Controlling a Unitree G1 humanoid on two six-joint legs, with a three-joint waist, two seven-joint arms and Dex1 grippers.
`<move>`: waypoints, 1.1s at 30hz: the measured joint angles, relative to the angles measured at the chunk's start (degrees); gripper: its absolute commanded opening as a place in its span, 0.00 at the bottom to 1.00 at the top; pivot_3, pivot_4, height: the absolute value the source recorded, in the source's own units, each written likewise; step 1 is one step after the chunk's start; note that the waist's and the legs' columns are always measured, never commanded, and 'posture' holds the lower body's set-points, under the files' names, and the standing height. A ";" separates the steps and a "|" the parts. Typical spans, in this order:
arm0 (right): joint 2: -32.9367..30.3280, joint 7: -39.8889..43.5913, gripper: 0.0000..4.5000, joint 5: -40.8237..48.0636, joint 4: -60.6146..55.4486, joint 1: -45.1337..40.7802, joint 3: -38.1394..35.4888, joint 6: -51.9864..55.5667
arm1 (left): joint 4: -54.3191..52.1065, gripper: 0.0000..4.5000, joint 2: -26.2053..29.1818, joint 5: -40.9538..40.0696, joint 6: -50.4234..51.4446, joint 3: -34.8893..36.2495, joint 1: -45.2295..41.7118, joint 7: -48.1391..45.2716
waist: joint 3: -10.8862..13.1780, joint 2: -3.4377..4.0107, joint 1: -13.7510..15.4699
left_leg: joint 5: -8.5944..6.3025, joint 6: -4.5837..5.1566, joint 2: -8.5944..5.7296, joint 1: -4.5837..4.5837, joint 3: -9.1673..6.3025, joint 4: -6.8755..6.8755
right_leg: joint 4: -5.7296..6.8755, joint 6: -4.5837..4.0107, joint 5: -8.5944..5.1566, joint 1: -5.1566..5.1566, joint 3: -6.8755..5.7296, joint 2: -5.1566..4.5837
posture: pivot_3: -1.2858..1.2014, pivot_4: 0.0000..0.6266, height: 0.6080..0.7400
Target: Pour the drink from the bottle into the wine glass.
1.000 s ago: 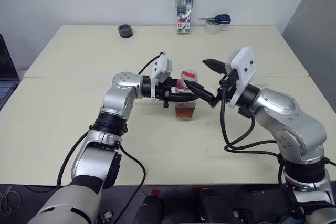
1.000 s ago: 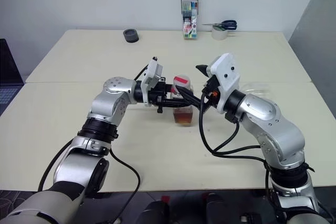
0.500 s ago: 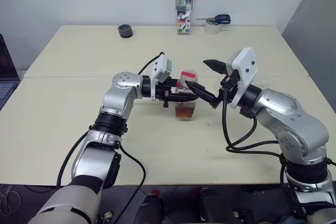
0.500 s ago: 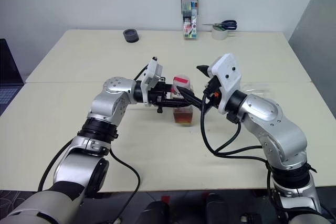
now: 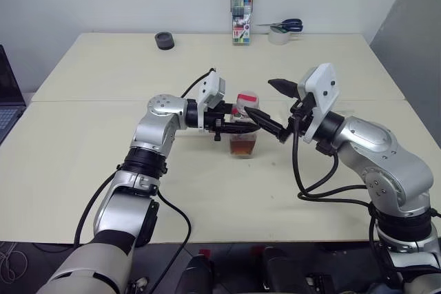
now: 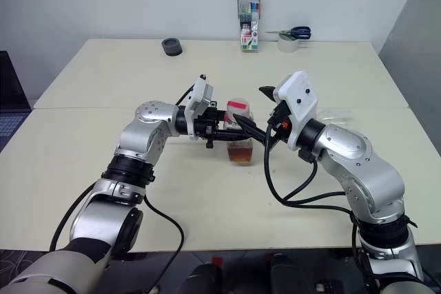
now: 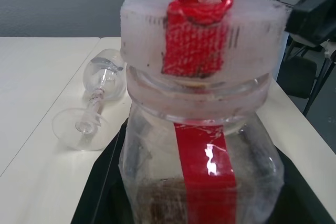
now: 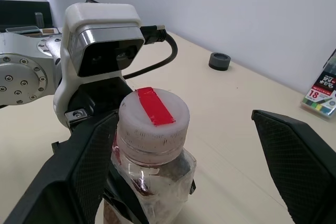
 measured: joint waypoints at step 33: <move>-0.73 0.07 0.96 0.08 -0.63 0.35 -0.47 0.24 | 0.04 0.39 0.03 0.00 -0.02 0.03 0.00 0.01 | 0.00 0.00 0.01 | 0.00 0.01 0.00 0.00 0.00 0.00 | 0.00 0.00 0.00 0.00 0.00 0.00 | 0.52 0.24 1.00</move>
